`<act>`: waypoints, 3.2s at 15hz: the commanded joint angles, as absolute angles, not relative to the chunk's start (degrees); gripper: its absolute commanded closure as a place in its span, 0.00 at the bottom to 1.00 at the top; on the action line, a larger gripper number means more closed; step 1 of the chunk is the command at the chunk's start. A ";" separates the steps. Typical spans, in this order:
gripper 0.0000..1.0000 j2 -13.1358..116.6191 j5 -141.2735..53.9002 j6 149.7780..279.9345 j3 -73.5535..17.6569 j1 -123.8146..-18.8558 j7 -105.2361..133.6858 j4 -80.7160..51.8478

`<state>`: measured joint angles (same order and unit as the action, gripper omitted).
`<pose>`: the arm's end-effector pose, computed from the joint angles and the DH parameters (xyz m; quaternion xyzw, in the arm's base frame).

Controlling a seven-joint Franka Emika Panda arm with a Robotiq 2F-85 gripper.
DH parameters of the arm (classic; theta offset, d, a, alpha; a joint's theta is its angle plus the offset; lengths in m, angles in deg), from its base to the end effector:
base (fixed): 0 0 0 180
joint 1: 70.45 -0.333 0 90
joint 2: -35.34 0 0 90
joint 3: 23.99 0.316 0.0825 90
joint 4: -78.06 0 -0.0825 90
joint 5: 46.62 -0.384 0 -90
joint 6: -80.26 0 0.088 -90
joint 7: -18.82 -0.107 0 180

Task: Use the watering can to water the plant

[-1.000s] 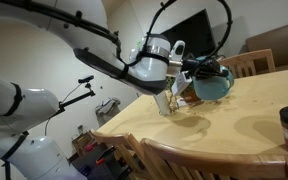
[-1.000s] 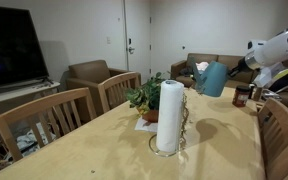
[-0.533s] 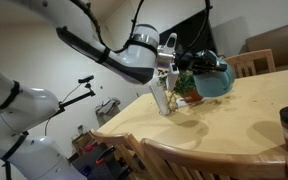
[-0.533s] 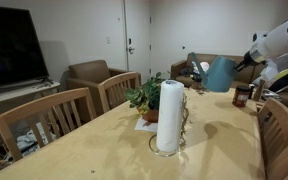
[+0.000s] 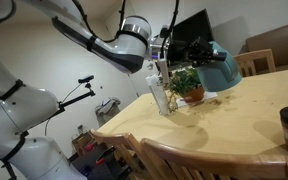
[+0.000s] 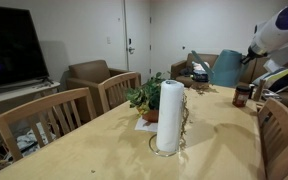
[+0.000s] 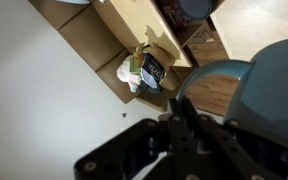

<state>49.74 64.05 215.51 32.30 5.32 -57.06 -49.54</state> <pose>0.5153 -0.2009 0.3191 0.8521 -0.0761 0.2917 0.4278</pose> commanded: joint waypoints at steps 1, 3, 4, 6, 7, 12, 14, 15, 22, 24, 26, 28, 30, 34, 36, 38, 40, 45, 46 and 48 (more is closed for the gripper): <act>0.98 40.77 57.24 214.46 20.50 -8.81 -57.10 -51.72; 0.93 43.06 57.76 217.41 12.37 -15.91 -57.29 -50.00; 0.93 42.47 57.38 217.19 10.97 -17.84 -57.27 -50.21; 0.93 41.74 57.06 217.00 10.37 -18.76 -57.20 -50.56; 0.93 41.70 57.07 216.99 10.21 -18.76 -57.20 -50.58; 0.98 40.43 55.16 210.85 -1.22 -30.72 -55.78 -50.68; 0.98 40.48 53.42 206.29 -8.99 -39.30 -55.00 -50.34; 0.98 40.65 53.46 204.67 -12.22 -43.00 -55.17 -50.02; 0.98 41.85 54.27 195.77 -23.68 -58.45 -52.45 -47.61; 0.98 41.85 55.48 193.15 -24.53 -60.52 -51.17 -47.24; 0.98 41.79 56.48 190.04 -24.77 -62.25 -49.57 -47.07; 0.98 41.91 57.95 186.17 -24.55 -63.92 -48.10 -47.02; 0.98 42.15 59.18 183.09 -24.30 -65.21 -46.84 -46.97; 0.98 42.34 61.48 180.78 -24.09 -66.86 -45.64 -46.99; 0.98 42.51 62.08 180.81 -24.00 -67.30 -45.18 -46.91; 0.98 42.74 62.63 181.53 -23.94 -67.53 -44.74 -46.79; 0.98 43.07 62.68 181.63 -23.83 -67.73 -44.34 -46.60; 0.98 43.90 63.10 173.71 -23.14 -69.75 -40.78 -46.60; 0.98 44.11 63.10 171.44 -22.92 -70.17 -39.88 -46.50; 0.98 44.34 63.18 167.82 -22.53 -71.00 -38.56 -46.32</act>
